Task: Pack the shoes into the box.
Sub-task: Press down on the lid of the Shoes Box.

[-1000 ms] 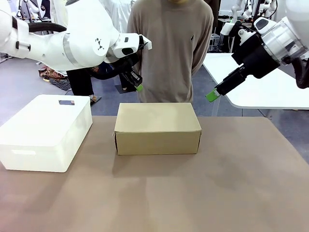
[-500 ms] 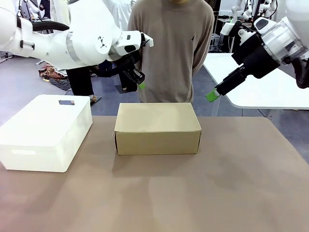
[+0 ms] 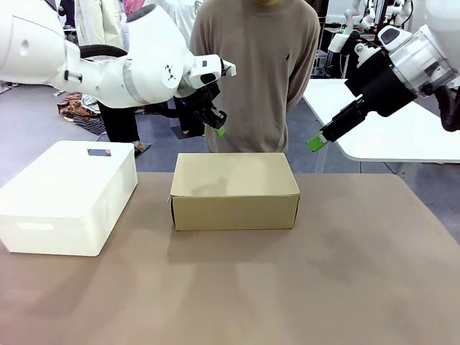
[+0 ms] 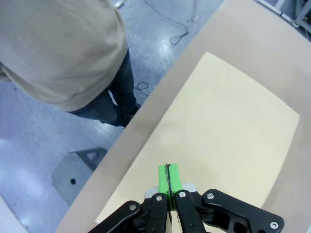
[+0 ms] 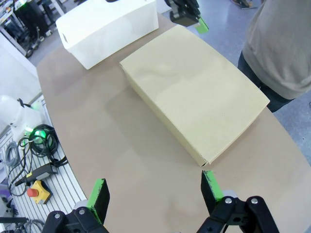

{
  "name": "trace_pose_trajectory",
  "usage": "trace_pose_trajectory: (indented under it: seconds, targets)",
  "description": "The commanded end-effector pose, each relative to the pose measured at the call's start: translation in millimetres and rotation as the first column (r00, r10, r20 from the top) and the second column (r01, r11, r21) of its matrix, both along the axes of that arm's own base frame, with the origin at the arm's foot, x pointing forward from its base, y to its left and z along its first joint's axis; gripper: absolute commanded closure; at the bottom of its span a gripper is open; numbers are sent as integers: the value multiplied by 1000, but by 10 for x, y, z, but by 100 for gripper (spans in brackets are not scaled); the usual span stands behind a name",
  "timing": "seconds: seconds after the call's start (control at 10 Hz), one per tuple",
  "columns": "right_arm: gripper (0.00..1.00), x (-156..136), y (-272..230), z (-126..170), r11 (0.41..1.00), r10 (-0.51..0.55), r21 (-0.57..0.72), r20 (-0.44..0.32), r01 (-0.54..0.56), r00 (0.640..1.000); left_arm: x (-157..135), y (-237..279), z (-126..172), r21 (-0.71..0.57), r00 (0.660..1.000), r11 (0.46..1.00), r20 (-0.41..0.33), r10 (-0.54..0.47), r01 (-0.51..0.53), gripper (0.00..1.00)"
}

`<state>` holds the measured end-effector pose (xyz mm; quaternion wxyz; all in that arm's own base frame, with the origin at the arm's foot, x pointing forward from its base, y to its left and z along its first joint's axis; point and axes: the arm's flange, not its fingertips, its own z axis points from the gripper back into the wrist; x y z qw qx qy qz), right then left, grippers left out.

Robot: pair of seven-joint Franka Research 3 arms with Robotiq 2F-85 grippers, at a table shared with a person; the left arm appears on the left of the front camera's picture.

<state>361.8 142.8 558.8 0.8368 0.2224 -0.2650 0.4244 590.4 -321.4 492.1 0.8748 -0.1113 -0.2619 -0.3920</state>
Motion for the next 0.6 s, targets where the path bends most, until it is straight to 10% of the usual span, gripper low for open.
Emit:
trace_pose_trajectory:
  seconds: [0.0, 0.5]
  targets:
    - [0, -8, -5, -9, 1000, -11, -8, -10, 11, 1000, 203, -124, -59, 24, 999, 999, -38, 32, -31, 100]
    - [0, -8, -5, -9, 1000, -11, -8, -10, 11, 1000, 423, -295, -423, 81, 990, 997, -139, 31, -19, 100]
